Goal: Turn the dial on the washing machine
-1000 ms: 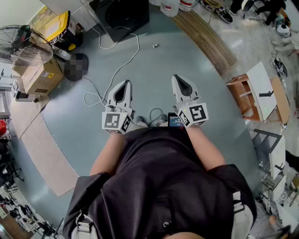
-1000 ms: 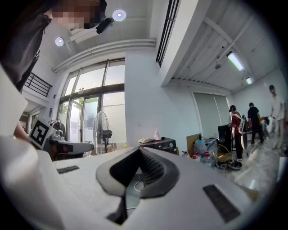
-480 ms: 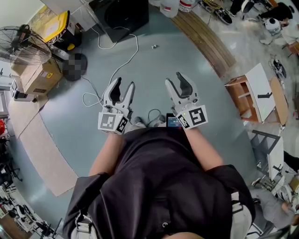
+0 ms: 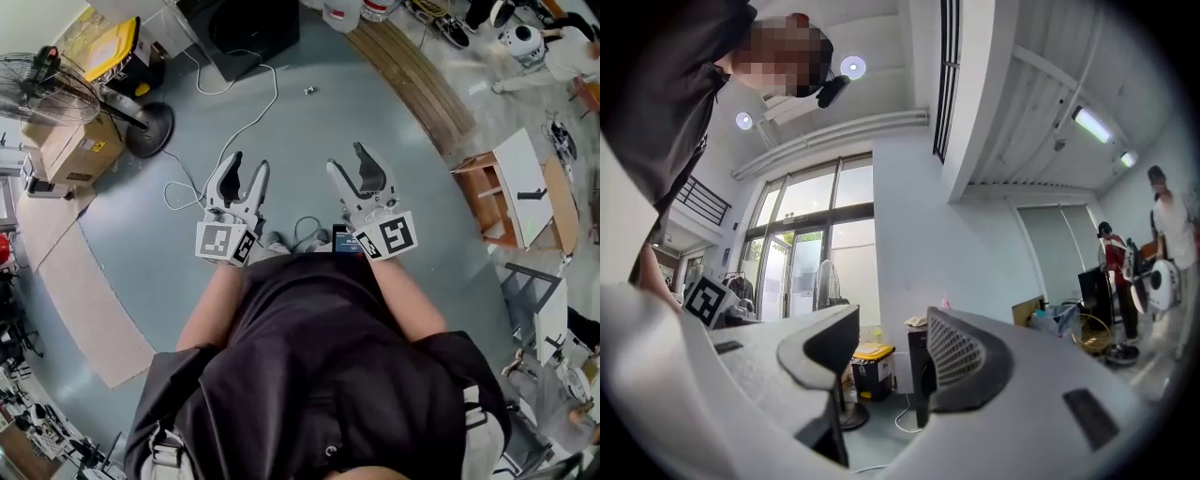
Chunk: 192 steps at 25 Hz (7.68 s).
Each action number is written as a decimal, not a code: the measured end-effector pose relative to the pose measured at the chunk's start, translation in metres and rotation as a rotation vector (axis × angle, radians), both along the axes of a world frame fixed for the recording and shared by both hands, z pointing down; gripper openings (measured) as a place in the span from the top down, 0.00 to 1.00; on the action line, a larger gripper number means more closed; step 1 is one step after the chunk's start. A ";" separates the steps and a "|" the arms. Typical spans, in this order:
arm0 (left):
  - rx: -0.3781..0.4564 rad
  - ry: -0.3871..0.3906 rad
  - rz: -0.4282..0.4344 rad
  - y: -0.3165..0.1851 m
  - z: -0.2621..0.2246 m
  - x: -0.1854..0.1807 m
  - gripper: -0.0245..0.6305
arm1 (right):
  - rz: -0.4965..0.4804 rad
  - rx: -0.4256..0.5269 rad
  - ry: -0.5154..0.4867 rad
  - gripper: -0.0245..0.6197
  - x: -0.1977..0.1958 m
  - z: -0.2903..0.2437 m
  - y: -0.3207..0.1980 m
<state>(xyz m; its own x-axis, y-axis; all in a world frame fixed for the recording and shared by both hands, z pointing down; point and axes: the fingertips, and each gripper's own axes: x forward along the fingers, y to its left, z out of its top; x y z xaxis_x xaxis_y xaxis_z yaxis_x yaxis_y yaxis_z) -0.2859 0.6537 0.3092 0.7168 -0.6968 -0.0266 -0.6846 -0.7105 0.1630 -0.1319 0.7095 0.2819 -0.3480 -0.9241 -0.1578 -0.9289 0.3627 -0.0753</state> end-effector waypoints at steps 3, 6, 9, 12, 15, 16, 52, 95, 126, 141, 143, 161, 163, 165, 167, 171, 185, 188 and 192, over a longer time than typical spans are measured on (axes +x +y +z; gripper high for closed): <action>0.001 -0.007 -0.023 -0.003 0.002 0.005 0.66 | -0.005 -0.003 -0.004 0.64 0.010 0.001 -0.002; -0.002 -0.013 -0.037 -0.003 0.002 0.015 0.66 | -0.013 -0.006 -0.007 0.64 0.021 0.001 -0.004; 0.006 -0.021 -0.043 -0.002 0.001 0.029 0.66 | -0.032 -0.004 -0.021 0.64 0.035 0.000 -0.005; 0.012 -0.026 -0.048 -0.003 0.000 0.039 0.66 | -0.049 0.007 -0.026 0.64 0.042 -0.001 -0.009; 0.005 -0.029 -0.046 -0.003 0.003 0.046 0.66 | -0.049 -0.007 -0.025 0.64 0.048 0.003 -0.012; -0.001 -0.028 -0.044 -0.002 0.005 0.049 0.66 | -0.046 -0.013 -0.025 0.64 0.051 0.005 -0.012; -0.049 0.033 0.022 -0.339 0.025 0.067 0.67 | -0.017 -0.052 0.005 0.64 0.062 -0.003 -0.341; -0.102 -0.011 -0.218 -0.758 0.039 0.253 0.67 | -0.210 -0.212 0.067 0.64 0.266 0.064 -0.809; -0.214 -0.009 -0.229 -0.858 0.127 0.198 0.67 | -0.233 -0.418 0.146 0.62 0.192 0.206 -0.995; -0.242 -0.033 -0.221 -0.865 0.136 0.206 0.67 | -0.173 -0.507 0.172 0.48 0.195 0.261 -1.040; -0.245 -0.034 -0.226 -0.865 0.137 0.204 0.67 | -0.170 -0.521 0.179 0.48 0.195 0.267 -1.043; -0.256 -0.030 -0.226 -0.866 0.141 0.196 0.67 | -0.144 -0.523 0.205 0.49 0.192 0.278 -1.054; -0.259 -0.028 -0.227 -0.866 0.142 0.194 0.67 | -0.138 -0.527 0.203 0.52 0.192 0.278 -1.055; -0.260 -0.027 -0.224 -0.866 0.142 0.193 0.67 | -0.137 -0.529 0.202 0.53 0.192 0.278 -1.056; -0.264 -0.027 -0.224 -0.866 0.143 0.191 0.67 | -0.137 -0.531 0.201 0.53 0.192 0.278 -1.056; -0.271 -0.025 -0.232 -0.863 0.146 0.188 0.67 | -0.131 -0.540 0.176 0.53 0.192 0.278 -1.055; -0.280 -0.024 -0.234 -0.857 0.149 0.193 0.67 | -0.151 -0.615 -0.055 0.53 0.195 0.278 -1.056; -0.280 -0.026 -0.236 -0.856 0.149 0.195 0.67 | -0.160 -0.633 -0.111 0.53 0.197 0.278 -1.056; -0.282 -0.028 -0.241 -0.855 0.148 0.197 0.67 | -0.169 -0.657 -0.185 0.53 0.197 0.277 -1.057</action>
<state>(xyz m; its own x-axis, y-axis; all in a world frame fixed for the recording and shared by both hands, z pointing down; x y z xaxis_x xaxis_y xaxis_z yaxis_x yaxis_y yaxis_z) -0.0890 -0.2014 0.4574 0.5294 -0.8225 0.2080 -0.8335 -0.4584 0.3086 0.0650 -0.3474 0.5588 -0.5168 -0.7840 0.3438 -0.8143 0.3264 -0.4800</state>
